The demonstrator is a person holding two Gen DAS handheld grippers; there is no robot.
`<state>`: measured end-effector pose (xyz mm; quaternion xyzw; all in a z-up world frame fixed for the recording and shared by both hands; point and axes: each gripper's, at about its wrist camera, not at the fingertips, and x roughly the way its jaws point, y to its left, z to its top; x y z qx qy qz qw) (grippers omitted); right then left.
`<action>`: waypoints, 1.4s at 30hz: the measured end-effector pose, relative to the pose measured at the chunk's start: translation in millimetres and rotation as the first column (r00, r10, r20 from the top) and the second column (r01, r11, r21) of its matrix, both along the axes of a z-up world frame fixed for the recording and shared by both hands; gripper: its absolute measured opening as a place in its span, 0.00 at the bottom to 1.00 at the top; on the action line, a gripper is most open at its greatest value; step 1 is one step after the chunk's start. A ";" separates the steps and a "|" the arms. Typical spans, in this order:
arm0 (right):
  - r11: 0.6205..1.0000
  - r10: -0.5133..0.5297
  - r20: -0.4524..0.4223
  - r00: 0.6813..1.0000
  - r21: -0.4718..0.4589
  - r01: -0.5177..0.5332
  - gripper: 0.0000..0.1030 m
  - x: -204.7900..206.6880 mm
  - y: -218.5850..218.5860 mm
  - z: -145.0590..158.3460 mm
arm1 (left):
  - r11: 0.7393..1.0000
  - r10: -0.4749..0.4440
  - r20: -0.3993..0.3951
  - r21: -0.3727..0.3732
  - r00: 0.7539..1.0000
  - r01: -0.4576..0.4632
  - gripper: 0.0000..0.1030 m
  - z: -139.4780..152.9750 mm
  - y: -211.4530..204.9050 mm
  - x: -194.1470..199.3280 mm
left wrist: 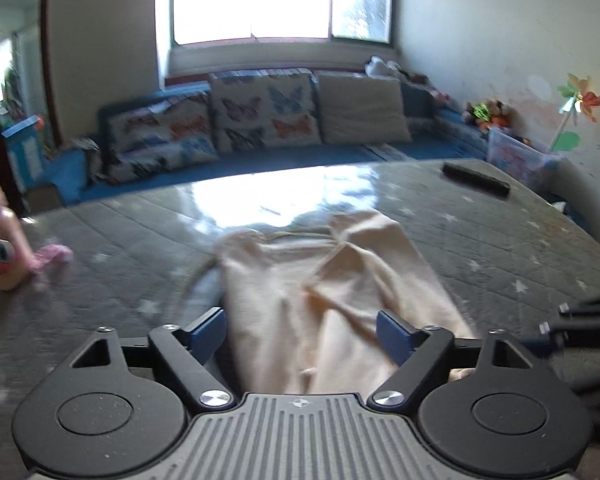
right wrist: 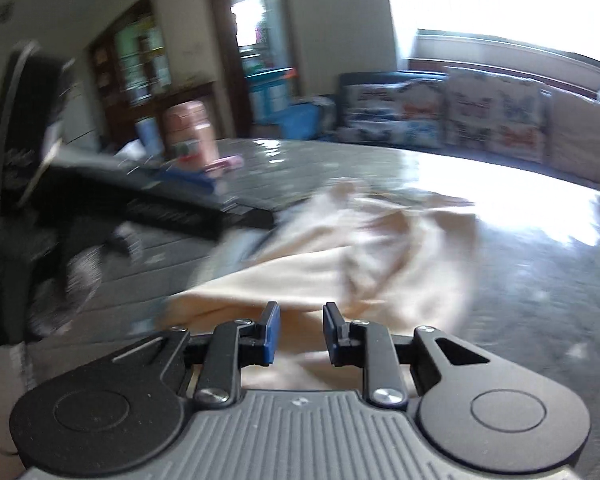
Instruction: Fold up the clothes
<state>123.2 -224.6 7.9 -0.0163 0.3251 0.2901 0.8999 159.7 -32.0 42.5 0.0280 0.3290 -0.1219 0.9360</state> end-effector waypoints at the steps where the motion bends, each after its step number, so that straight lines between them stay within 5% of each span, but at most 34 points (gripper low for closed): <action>1: 1.000 -0.031 -0.003 1.000 0.002 0.031 0.23 9.2 -8.5 -0.3 | 1.000 -0.003 -0.018 -0.007 1.000 0.003 0.79 -2.1 -4.4 7.7; 11: 0.984 -0.177 -0.007 0.984 -0.012 0.177 0.23 106.4 -43.8 -21.3 | 0.998 0.026 -0.166 -0.049 0.986 -0.035 0.73 -27.9 -25.5 68.7; 24: 0.965 -0.261 -0.065 0.963 0.003 0.262 0.23 196.9 -38.6 -59.5 | 0.994 0.021 -0.225 -0.101 0.974 -0.044 0.15 -48.9 -24.3 91.9; 29: 0.961 -0.272 -0.118 0.955 0.023 0.276 0.21 213.7 -40.5 -73.8 | 0.991 0.029 -0.202 -0.121 0.979 -0.054 0.06 -45.7 -22.0 91.7; 33: 0.962 -0.267 -0.097 0.959 0.029 0.271 0.09 211.0 -40.3 -72.6 | 0.988 0.049 -0.156 -0.138 0.987 -0.071 0.05 -34.6 -17.1 88.6; 42: 0.958 -0.288 -0.013 0.958 0.003 0.288 0.08 190.8 -41.5 -50.5 | 0.967 0.193 -0.003 -0.168 0.981 -0.190 0.05 15.2 31.3 61.5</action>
